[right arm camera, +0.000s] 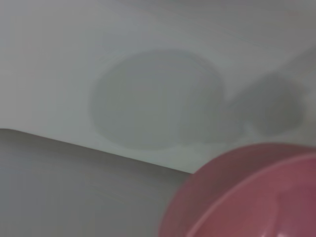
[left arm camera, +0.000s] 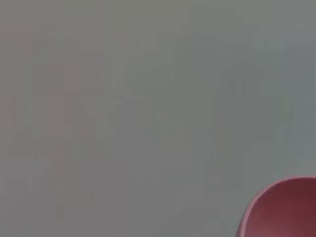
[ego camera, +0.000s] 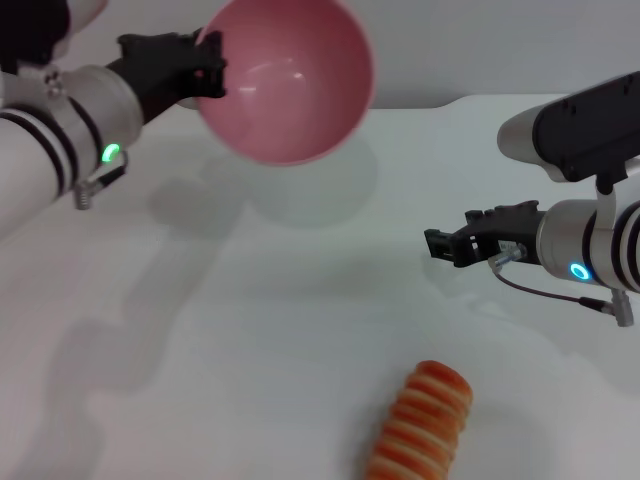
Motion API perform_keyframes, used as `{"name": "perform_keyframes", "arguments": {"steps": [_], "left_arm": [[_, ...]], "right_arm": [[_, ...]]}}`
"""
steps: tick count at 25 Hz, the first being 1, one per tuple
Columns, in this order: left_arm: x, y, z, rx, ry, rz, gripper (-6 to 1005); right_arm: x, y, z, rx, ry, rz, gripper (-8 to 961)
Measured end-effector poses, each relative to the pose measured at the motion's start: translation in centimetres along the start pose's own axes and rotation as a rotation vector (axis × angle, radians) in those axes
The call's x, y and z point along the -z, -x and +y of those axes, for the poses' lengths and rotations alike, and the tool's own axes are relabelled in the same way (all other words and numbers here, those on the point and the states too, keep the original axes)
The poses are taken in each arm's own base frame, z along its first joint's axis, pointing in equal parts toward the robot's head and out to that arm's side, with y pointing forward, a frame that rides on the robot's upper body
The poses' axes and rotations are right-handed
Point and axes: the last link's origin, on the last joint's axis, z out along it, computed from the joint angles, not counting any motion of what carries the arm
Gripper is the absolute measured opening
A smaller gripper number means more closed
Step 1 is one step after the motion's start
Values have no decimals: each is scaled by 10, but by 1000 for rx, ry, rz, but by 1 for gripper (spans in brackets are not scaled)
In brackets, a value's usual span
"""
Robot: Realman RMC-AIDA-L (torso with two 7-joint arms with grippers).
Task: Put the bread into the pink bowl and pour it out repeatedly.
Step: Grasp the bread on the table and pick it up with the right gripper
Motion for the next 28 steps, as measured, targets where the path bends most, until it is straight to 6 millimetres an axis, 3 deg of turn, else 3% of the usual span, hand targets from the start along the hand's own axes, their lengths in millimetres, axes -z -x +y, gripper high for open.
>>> {"name": "perform_keyframes", "arguments": {"steps": [2, 7, 20, 28], "left_arm": [[0, 1, -14, -14, -26, -87, 50], [-1, 5, -19, -29, -33, -196, 50], [3, 13, -29, -39, -55, -294, 50], [4, 12, -31, -38, -60, -297, 50]], "right_arm": [[1, 2, 2, 5, 3, -7, 595], [2, 5, 6, 20, 13, -12, 596], [4, 9, 15, 40, 30, -28, 598], [-2, 4, 39, -36, 111, -28, 599]]}}
